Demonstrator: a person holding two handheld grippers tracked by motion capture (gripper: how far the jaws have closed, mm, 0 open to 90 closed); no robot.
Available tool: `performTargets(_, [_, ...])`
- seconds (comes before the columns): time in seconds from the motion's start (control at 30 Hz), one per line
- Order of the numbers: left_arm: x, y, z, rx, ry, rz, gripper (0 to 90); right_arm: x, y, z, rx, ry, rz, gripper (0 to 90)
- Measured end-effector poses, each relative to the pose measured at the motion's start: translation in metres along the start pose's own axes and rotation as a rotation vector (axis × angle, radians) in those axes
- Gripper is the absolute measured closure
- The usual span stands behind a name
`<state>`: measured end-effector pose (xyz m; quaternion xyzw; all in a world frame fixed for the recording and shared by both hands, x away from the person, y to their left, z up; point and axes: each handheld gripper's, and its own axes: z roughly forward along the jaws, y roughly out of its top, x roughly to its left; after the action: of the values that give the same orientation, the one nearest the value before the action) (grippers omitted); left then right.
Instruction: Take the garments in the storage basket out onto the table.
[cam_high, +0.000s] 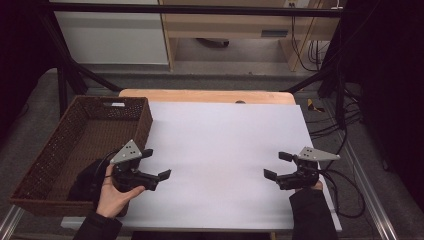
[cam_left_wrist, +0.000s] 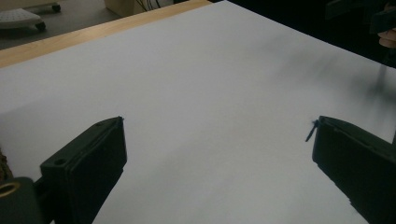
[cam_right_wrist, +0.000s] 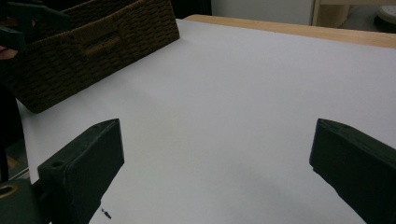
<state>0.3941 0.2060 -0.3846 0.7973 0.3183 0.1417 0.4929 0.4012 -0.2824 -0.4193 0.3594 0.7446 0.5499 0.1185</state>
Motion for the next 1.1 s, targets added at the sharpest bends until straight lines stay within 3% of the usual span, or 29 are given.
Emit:
performTargets(0.7, [-0.001,0.005,-0.004,0.006,0.001,-0.023,2.1,0.000,-0.001,0.001,0.006,-0.002,0.000,3.3])
performTargets(1.1, [-0.009,0.015,-0.011,0.016,0.012,-0.010,2.1,0.000,-0.001,0.001,0.009,0.000,0.000,3.3])
